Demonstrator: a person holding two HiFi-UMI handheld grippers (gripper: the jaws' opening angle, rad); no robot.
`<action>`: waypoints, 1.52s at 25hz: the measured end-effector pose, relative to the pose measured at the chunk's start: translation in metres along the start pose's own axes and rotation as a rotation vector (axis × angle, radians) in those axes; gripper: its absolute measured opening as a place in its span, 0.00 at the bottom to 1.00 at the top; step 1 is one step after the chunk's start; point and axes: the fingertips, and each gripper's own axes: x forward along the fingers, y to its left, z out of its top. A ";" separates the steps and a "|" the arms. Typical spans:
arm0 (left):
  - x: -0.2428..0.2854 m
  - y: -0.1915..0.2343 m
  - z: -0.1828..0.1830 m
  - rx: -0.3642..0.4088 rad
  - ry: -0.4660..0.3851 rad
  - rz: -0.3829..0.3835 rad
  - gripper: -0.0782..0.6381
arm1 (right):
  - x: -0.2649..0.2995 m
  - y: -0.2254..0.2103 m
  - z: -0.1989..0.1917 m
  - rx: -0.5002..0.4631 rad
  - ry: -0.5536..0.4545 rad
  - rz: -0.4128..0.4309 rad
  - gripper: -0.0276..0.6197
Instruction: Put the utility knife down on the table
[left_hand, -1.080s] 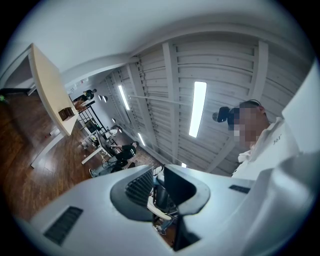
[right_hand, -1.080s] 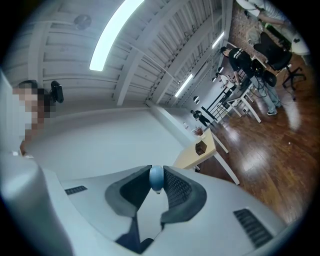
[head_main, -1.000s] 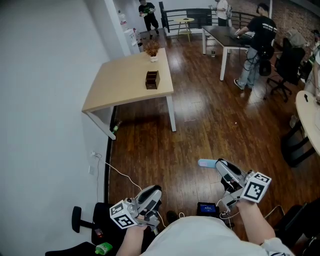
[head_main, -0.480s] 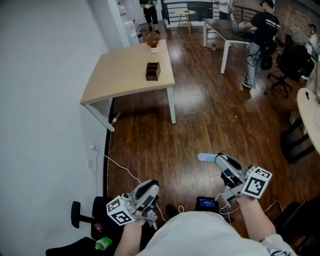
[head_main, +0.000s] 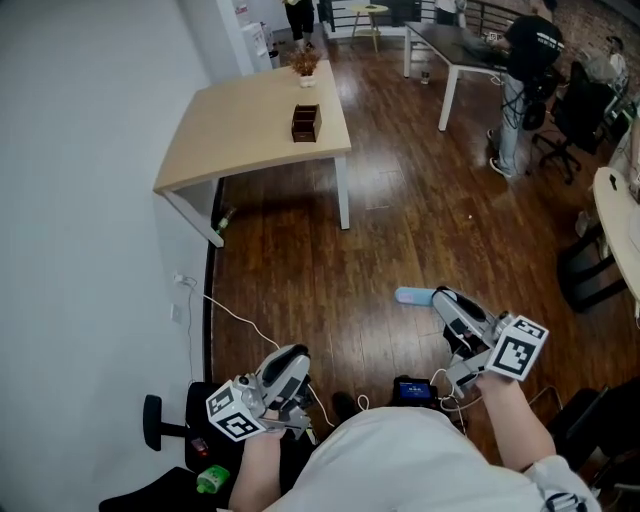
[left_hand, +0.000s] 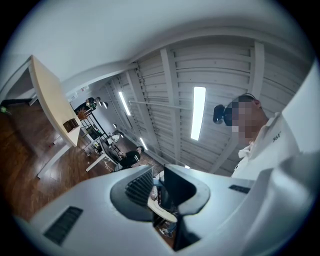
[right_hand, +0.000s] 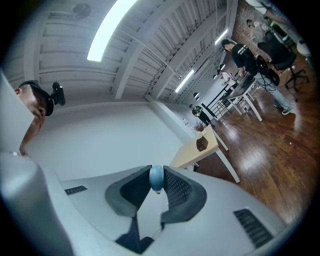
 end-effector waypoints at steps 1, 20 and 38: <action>-0.001 0.003 0.005 0.005 -0.002 -0.004 0.20 | 0.005 0.002 0.002 -0.008 -0.003 0.000 0.15; -0.027 0.030 0.053 0.020 0.056 -0.044 0.20 | 0.037 0.026 0.002 -0.064 -0.049 -0.091 0.15; 0.033 0.101 0.055 0.002 0.085 0.056 0.20 | 0.109 -0.065 0.022 0.063 -0.009 -0.046 0.15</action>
